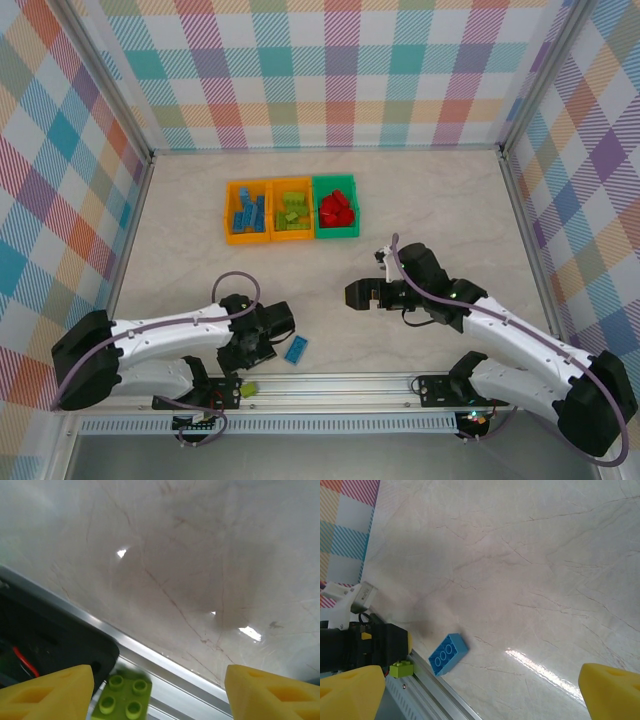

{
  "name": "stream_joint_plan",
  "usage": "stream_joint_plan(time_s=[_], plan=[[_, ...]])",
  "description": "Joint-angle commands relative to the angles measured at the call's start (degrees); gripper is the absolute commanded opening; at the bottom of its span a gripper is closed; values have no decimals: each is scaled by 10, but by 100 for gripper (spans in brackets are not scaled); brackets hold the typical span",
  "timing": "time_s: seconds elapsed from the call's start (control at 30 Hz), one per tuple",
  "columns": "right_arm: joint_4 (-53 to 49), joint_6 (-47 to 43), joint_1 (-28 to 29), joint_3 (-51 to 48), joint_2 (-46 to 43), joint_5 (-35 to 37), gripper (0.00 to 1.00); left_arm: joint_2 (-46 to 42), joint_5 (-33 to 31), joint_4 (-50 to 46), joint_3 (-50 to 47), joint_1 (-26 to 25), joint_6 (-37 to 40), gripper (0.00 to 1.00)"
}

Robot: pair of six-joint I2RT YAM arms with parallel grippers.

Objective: Sort the legos into containers by color

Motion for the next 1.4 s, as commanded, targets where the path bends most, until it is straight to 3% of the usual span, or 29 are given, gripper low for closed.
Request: stream_joint_plan(time_s=[0.0,0.23,0.57,0.77,0.9,1.0,1.1,1.3,1.37], plan=[[-8,-16,-1,10,-21,1,100,10,70,27,-21,-22,-60,69],[-16,-18,-1,10,-37,10,100,-16,88,-28,-50,-40,-73,77],[-11,-15,-1,16,-23,7,100,-11,141,50,-70,-79,-111,70],[-9,-9,-1,11,-24,8,100,-8,126,69,-83,-86,-122,42],[-8,-7,-1,9,-27,7,100,-30,69,33,-64,-80,-98,32],[-6,-8,-1,12,-27,6,100,-62,30,57,-52,-36,-34,26],[-3,-9,-1,14,-30,7,100,-89,-18,62,-11,45,49,24],[-1,-20,-1,13,-41,26,100,-25,-108,49,144,218,256,24],[-3,-24,-1,21,-35,29,100,0,-106,73,174,272,299,24]])
